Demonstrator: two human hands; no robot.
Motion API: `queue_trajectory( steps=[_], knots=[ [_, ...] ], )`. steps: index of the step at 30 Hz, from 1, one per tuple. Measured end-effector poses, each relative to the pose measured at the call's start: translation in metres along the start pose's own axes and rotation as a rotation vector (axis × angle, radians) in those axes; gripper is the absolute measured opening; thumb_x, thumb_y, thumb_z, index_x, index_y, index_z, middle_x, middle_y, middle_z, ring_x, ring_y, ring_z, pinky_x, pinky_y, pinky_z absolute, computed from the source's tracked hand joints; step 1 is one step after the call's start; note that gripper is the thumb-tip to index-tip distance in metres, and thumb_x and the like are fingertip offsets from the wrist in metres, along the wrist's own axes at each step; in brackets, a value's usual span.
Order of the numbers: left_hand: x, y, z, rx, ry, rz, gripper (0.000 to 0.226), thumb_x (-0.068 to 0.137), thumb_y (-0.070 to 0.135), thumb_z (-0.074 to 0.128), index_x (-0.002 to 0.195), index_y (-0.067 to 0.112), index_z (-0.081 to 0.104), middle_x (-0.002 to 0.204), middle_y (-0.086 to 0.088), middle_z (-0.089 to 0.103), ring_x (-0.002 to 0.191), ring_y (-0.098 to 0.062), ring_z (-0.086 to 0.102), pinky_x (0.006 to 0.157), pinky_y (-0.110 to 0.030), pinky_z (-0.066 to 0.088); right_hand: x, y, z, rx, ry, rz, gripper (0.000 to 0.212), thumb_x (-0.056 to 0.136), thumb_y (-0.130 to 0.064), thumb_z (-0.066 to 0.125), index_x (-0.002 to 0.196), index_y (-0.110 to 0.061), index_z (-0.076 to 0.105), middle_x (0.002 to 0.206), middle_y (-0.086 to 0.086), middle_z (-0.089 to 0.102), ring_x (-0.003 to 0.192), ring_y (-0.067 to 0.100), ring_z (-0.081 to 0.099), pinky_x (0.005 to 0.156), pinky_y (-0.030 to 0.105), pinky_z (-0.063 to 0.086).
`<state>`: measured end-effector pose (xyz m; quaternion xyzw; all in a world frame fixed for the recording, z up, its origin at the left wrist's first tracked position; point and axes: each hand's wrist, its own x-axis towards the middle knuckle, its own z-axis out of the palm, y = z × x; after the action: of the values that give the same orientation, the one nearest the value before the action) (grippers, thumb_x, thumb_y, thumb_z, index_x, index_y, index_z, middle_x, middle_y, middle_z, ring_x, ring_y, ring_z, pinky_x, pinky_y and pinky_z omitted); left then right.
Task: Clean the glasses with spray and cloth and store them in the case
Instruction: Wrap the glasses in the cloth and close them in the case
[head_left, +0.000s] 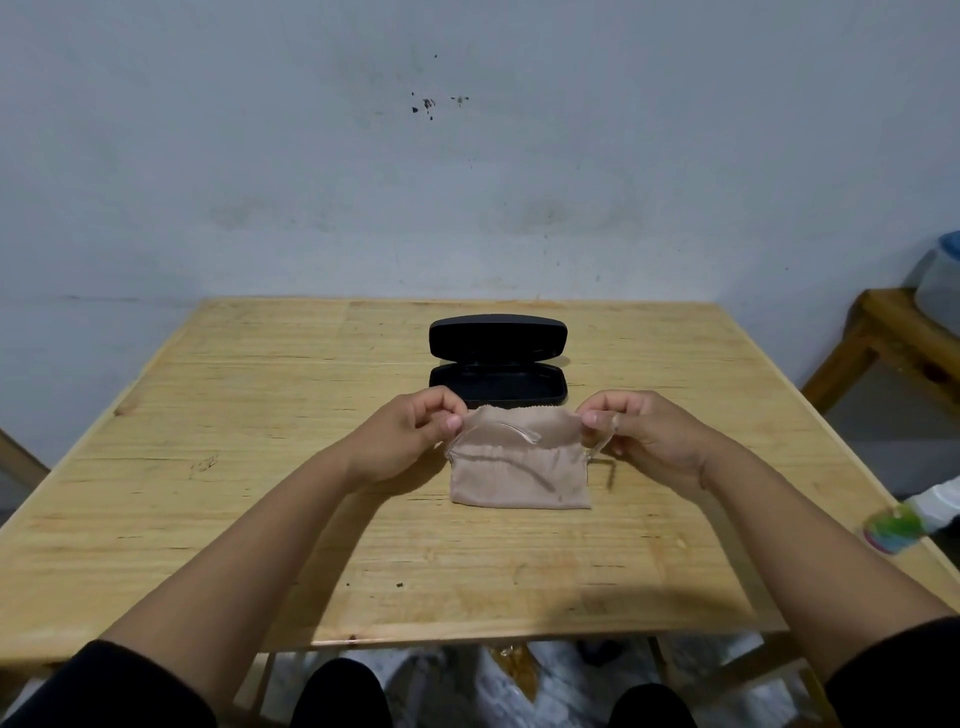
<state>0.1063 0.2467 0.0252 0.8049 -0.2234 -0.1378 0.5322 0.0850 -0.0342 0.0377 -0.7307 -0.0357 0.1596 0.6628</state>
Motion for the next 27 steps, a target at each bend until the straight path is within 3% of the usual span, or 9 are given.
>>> queue_trajectory(
  steps=[4,7,10,13,16,19,24,27],
  knots=[
    [-0.003,0.001,0.003,0.007,-0.068,-0.012,0.037,0.098,0.035,0.029,0.106,0.015,0.059,0.083,0.001,0.068,0.085,-0.011,0.061,0.080,-0.019,0.045,-0.001,0.001,0.001,-0.136,-0.025,0.054,0.037,0.095,-0.035,0.040,0.092,-0.008,0.066,0.074,0.012,0.074,0.068,0.014,0.059,0.059,0.028,0.030],
    [-0.003,-0.004,0.006,0.065,-0.056,-0.016,0.044,0.095,0.049,0.025,0.107,0.026,0.060,0.087,0.003,0.073,0.094,-0.010,0.063,0.087,-0.029,0.043,-0.001,0.000,0.005,-0.159,0.009,0.078,0.049,0.098,-0.039,0.030,0.097,-0.005,0.065,0.075,0.016,0.074,0.064,0.011,0.061,0.059,0.029,0.030],
    [-0.007,-0.002,0.008,0.053,-0.003,0.008,0.046,0.091,0.053,0.029,0.103,0.026,0.064,0.090,0.010,0.072,0.094,-0.006,0.064,0.088,-0.027,0.046,-0.004,0.002,0.007,-0.120,0.079,0.035,0.039,0.098,-0.032,0.036,0.092,-0.007,0.066,0.082,0.015,0.074,0.061,0.006,0.058,0.058,0.028,0.030],
    [-0.014,0.002,0.006,0.076,0.091,0.032,0.035,0.093,0.050,0.038,0.095,0.030,0.067,0.091,0.022,0.068,0.091,0.003,0.060,0.078,-0.013,0.042,-0.011,0.007,0.004,-0.054,0.202,-0.025,0.020,0.093,-0.018,0.051,0.086,-0.011,0.069,0.086,0.009,0.074,0.072,0.014,0.059,0.059,0.028,0.032],
    [-0.023,0.002,0.002,0.036,0.169,0.029,0.016,0.091,0.031,0.052,0.091,0.030,0.068,0.091,0.025,0.068,0.088,0.006,0.060,0.073,-0.004,0.040,-0.023,0.016,-0.003,0.015,0.292,-0.073,0.016,0.088,-0.009,0.058,0.082,-0.015,0.072,0.085,0.008,0.073,0.080,0.023,0.057,0.061,0.028,0.036],
    [-0.029,-0.001,0.002,0.073,0.178,0.033,0.013,0.089,0.018,0.059,0.091,0.026,0.070,0.090,0.016,0.070,0.086,0.003,0.061,0.074,-0.005,0.042,-0.037,0.020,-0.001,-0.017,0.269,-0.104,0.010,0.085,-0.010,0.062,0.085,-0.011,0.073,0.087,0.010,0.071,0.074,0.021,0.052,0.061,0.026,0.039],
    [-0.028,-0.003,0.012,0.085,0.245,0.036,0.008,0.087,0.019,0.063,0.088,0.023,0.070,0.092,0.004,0.070,0.082,0.000,0.060,0.071,-0.007,0.042,-0.041,0.015,0.015,0.036,0.280,-0.128,0.007,0.080,-0.007,0.068,0.081,-0.011,0.073,0.085,0.010,0.072,0.071,0.011,0.060,0.058,0.014,0.048],
    [-0.027,-0.003,0.016,0.082,0.283,0.031,0.008,0.087,0.017,0.062,0.088,0.019,0.069,0.089,0.000,0.071,0.077,0.000,0.061,0.068,-0.005,0.042,-0.037,0.013,0.022,-0.012,0.254,-0.123,0.009,0.078,-0.006,0.070,0.078,-0.015,0.075,0.079,0.005,0.072,0.073,0.012,0.062,0.065,0.020,0.051]
  ],
)
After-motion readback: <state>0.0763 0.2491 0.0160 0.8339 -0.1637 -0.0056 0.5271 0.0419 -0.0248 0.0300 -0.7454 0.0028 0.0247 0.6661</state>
